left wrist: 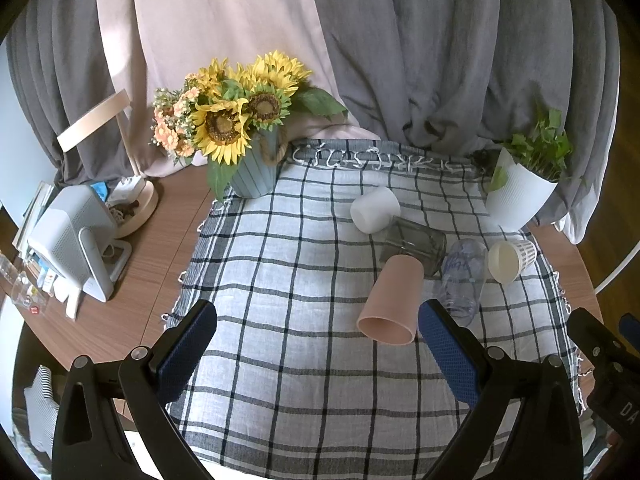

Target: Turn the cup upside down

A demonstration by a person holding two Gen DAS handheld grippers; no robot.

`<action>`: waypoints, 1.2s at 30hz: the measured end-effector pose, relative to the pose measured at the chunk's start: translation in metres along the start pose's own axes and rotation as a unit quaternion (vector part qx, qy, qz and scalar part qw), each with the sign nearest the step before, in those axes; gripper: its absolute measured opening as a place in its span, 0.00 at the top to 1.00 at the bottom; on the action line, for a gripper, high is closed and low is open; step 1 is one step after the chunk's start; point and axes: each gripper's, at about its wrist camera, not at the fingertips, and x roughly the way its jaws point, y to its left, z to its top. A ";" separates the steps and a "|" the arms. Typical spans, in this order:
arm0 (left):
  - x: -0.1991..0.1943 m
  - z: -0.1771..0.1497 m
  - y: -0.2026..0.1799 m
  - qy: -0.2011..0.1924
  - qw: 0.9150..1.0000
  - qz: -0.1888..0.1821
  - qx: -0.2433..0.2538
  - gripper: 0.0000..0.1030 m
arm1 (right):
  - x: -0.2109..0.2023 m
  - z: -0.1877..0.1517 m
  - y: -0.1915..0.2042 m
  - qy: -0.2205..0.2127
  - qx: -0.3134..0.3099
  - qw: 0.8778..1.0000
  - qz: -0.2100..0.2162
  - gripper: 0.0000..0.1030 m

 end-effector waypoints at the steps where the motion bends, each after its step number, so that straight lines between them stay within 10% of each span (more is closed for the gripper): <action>1: 0.000 0.000 0.000 0.000 1.000 0.001 0.001 0.00 | 0.000 0.000 0.000 0.000 0.000 1.000 0.000 0.01; 36: 0.053 0.004 -0.015 0.055 0.998 0.017 0.023 0.00 | 0.045 0.007 0.001 0.030 0.007 0.999 0.011 0.01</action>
